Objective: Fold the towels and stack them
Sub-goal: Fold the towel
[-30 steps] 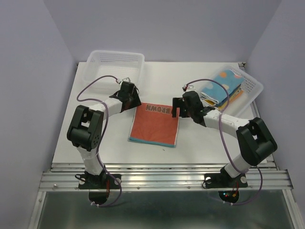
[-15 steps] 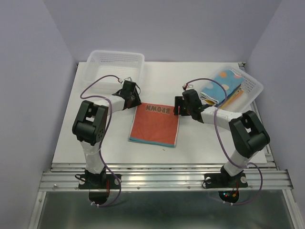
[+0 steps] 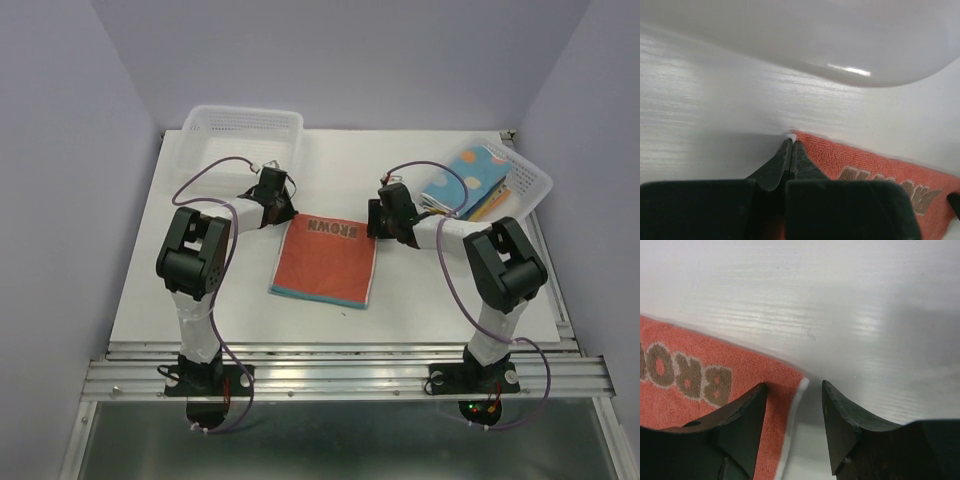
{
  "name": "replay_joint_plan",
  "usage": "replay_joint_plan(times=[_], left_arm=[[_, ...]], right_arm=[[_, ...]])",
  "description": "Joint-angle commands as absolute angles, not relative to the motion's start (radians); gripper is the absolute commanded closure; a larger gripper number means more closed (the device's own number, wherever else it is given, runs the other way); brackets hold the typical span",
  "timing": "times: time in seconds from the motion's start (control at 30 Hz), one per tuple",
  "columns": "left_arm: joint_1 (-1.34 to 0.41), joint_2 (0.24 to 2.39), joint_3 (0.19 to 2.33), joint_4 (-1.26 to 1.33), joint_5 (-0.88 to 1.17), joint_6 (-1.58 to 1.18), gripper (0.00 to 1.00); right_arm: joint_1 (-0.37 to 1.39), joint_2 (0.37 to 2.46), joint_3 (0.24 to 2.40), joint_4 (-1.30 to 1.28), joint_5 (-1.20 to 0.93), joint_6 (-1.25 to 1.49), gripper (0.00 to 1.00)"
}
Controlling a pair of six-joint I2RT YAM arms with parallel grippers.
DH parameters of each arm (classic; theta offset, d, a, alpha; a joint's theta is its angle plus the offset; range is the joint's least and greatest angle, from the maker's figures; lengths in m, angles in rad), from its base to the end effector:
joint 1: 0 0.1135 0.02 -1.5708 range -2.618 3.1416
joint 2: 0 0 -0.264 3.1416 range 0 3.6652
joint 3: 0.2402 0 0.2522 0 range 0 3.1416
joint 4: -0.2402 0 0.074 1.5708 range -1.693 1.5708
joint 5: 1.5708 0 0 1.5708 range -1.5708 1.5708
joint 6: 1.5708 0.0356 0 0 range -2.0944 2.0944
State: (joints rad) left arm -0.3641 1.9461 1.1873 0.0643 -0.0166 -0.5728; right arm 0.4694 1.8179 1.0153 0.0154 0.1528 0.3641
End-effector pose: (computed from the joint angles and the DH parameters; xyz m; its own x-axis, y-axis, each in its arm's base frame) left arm 0.3927 -0.1490 0.1640 -0.6891 -0.3173 -0.6515 -0.0349 0.9125 -0.4075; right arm 0.3369 0.1648 0.1577 -0.7154 0.0318 -0.6980 -0.1033 0.9832 0.1506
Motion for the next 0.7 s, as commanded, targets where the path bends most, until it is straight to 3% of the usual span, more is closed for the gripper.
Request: replay_joint_plan(times=[0.0, 0.07, 0.2, 0.3, 0.5, 0.67], left_arm=[[-0.360, 1.965, 1.223, 0.060, -0.005, -0.571, 1.00], [-0.360, 1.965, 1.220, 0.061, -0.005, -0.577, 1.00], [-0.360, 1.947, 1.206, 0.084, -0.006, -0.575, 1.00], [-0.360, 1.930, 1.195, 0.094, -0.015, -0.578, 1.00], [-0.360, 1.853, 1.151, 0.152, 0.029, -0.571, 1.00], [-0.360, 1.776, 1.069, 0.207, 0.049, -0.580, 1.00]], right_arm=[[0.457, 1.856, 1.112, 0.038, 0.212, 0.342, 0.51], [0.456, 1.859, 1.109, 0.038, 0.218, 0.331, 0.56], [0.456, 1.855, 1.086, 0.069, 0.199, 0.298, 0.57], [0.456, 1.856, 1.083, 0.074, 0.195, 0.281, 0.74], [0.456, 1.819, 1.085, 0.046, 0.115, 0.221, 0.99], [0.456, 1.714, 1.023, 0.072, 0.032, 0.198, 0.99]])
